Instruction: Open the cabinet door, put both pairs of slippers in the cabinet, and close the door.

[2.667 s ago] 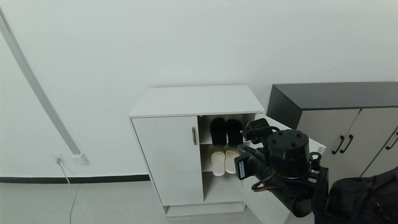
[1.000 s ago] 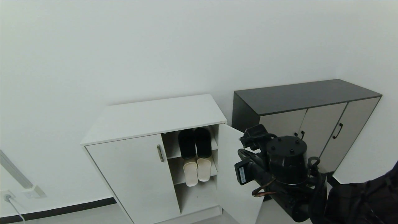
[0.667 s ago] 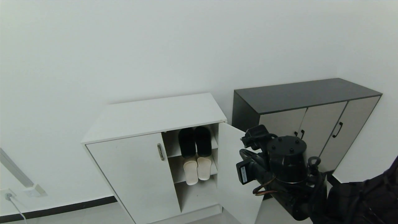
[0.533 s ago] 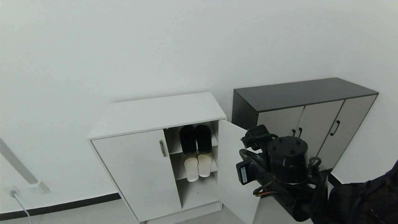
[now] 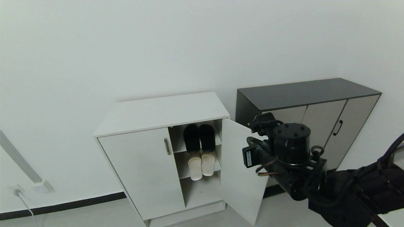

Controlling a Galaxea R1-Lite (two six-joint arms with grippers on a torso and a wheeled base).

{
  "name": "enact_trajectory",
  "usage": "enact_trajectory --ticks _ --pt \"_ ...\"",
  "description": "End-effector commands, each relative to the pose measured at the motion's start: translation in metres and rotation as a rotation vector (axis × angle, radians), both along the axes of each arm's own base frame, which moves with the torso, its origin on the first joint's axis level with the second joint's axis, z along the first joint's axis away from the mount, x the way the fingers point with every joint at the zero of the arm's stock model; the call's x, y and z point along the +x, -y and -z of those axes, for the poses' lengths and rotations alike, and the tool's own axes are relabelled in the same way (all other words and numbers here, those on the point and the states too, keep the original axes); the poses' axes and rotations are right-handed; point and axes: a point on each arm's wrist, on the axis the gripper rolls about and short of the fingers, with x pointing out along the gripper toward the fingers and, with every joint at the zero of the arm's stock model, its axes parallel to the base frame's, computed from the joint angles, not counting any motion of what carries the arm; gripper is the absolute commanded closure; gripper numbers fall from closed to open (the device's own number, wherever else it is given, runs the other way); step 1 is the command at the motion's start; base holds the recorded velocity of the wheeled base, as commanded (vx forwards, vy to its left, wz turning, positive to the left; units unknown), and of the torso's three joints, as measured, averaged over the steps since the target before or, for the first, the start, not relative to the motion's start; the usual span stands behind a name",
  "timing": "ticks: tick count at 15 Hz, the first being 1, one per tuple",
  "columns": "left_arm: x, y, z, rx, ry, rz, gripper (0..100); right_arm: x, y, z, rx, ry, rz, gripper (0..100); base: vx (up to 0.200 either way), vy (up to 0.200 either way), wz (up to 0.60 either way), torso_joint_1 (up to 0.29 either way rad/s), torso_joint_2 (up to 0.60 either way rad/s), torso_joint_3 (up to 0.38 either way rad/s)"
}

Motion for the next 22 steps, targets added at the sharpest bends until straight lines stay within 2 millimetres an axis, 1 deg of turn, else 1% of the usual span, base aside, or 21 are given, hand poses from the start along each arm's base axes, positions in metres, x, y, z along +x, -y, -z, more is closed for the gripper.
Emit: enact_trajectory --ticks 1,2,3,4,6,8,10,13,16,18,22 --pt "0.0 0.0 0.0 -0.001 0.001 -0.001 100 0.041 0.017 -0.008 0.003 0.0 0.106 100 0.0 0.0 0.0 0.0 0.0 0.0" --pt "0.0 0.0 0.0 -0.001 -0.001 -0.001 100 0.049 0.022 -0.01 0.001 -0.01 0.121 100 0.0 0.0 0.0 0.0 0.0 0.0" --pt "0.0 0.0 0.0 0.0 -0.001 0.001 100 0.068 0.033 -0.017 0.011 -0.014 0.133 100 0.0 0.0 0.0 0.0 0.0 0.0" --pt "0.0 0.0 0.0 0.0 0.001 0.001 100 0.079 0.036 -0.019 0.015 -0.015 0.136 100 0.0 0.0 0.0 0.0 0.0 0.0" --pt "0.0 0.0 0.0 -0.001 0.001 0.001 100 0.101 0.036 -0.015 0.016 -0.027 0.15 100 0.0 0.0 0.0 0.0 0.0 0.0" --pt "0.0 0.0 0.0 -0.001 -0.001 0.001 100 0.115 0.038 -0.012 0.028 -0.02 0.142 100 0.0 0.0 0.0 0.0 0.0 0.0" --pt "0.0 0.0 0.0 -0.001 -0.001 0.001 100 0.126 0.041 -0.007 0.031 -0.024 0.145 100 0.0 0.0 0.0 0.0 0.0 0.0" --pt "0.0 0.0 0.0 0.0 -0.001 0.001 100 0.136 0.04 0.003 0.075 -0.052 0.117 100 0.0 0.0 0.0 0.0 0.0 0.0" --pt "0.0 0.0 0.0 -0.001 -0.001 0.001 100 0.154 0.043 0.017 0.083 -0.105 0.125 100 0.0 0.0 0.0 0.0 0.0 0.0" --pt "0.0 0.0 0.0 -0.001 -0.001 0.001 100 0.163 0.045 0.024 0.096 -0.148 0.136 100 0.0 0.0 0.0 0.0 0.0 0.0" --pt "0.0 0.0 0.0 -0.001 0.001 0.001 100 0.172 0.053 0.037 0.086 -0.197 0.163 100 0.0 0.0 0.0 0.0 0.0 0.0"
